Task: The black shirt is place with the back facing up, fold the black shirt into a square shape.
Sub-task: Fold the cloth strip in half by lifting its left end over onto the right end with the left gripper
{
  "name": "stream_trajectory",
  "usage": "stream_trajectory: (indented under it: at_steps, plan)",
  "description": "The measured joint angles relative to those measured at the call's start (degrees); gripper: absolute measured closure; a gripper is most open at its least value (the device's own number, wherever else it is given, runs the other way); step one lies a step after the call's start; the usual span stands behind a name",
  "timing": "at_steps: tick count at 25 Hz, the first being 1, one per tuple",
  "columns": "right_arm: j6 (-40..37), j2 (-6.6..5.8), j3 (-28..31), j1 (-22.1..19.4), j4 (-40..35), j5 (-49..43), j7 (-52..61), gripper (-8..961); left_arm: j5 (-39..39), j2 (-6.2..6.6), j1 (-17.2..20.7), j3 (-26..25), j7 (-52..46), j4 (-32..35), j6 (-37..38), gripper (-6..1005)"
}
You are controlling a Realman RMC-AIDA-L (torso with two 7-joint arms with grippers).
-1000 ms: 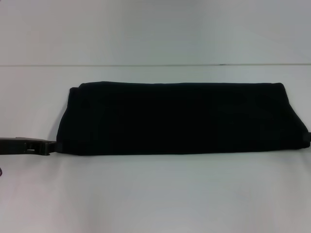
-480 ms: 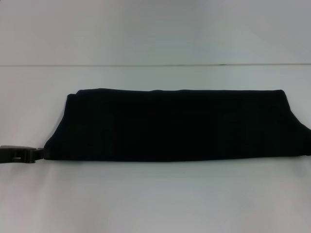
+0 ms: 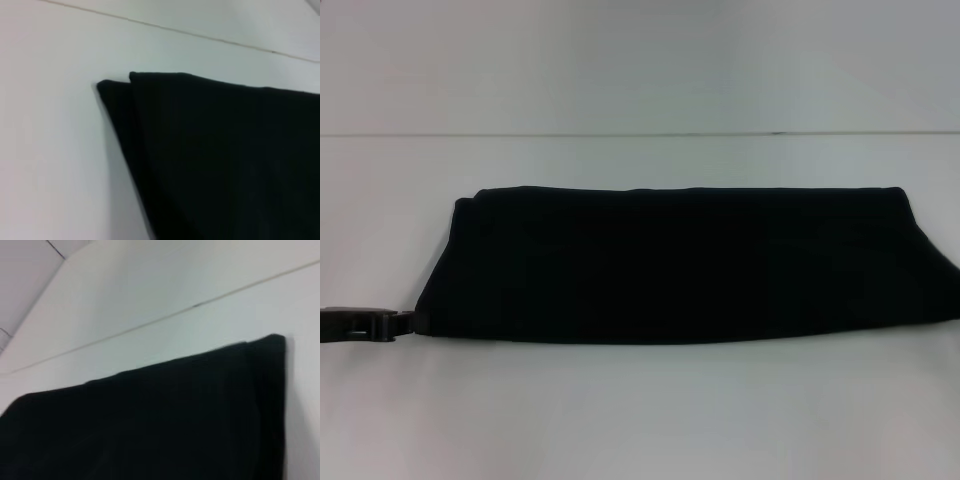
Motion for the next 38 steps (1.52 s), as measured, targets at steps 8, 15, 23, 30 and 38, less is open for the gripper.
stream_trajectory:
  at_steps: [8, 15, 23, 30, 38]
  plan:
    - [-8.68, 0.58, 10.09, -2.03, -5.68, 0.76, -1.28, 753, 0.03, 0.34, -0.11, -3.31, -3.58, 1.70, 1.40, 940]
    - [-16.77, 0.80, 14.04, -1.72, -4.54, 5.85, -7.26, 433, 0.55, 0.96, 0.56, -7.09, -9.43, 2.28, 10.61, 683]
    - [-12.01, 1.94, 6.86, 4.00, -3.54, 5.49, -7.51, 206, 0.59, 1.35, -0.70, -6.33, -21.12, -0.75, 15.66, 350]
    - [-7.65, 2.09, 0.03, 8.97, -3.63, 5.50, -7.50, 102, 2.61, 2.48, -3.24, -6.11, -32.50, -8.04, 11.24, 99]
    - [-9.83, 2.70, -6.00, 11.74, -4.25, 5.92, -11.95, 103, 3.63, 2.64, -3.48, -6.57, -41.86, -11.94, 6.38, 69]
